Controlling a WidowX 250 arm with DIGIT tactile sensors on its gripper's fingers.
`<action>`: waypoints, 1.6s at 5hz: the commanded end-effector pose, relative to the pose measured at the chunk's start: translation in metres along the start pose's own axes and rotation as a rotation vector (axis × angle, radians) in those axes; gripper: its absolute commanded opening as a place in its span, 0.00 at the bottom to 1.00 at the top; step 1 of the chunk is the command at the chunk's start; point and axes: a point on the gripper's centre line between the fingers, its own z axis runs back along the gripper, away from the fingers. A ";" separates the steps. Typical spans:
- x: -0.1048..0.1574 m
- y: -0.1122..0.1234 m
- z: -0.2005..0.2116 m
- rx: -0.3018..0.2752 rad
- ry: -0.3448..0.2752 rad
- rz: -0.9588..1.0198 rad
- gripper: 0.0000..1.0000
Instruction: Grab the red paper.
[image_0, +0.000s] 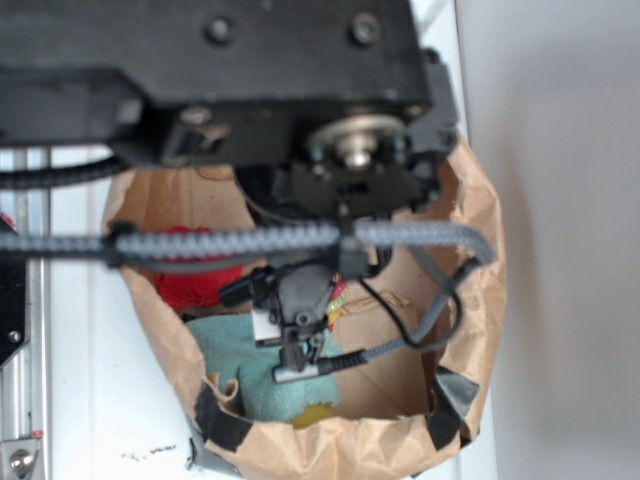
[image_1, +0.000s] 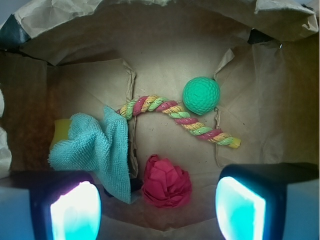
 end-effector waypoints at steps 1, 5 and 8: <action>-0.005 0.023 -0.037 0.037 -0.066 -0.002 1.00; -0.036 0.019 -0.079 0.101 -0.006 -0.267 1.00; -0.077 0.004 -0.052 0.048 0.003 -0.435 1.00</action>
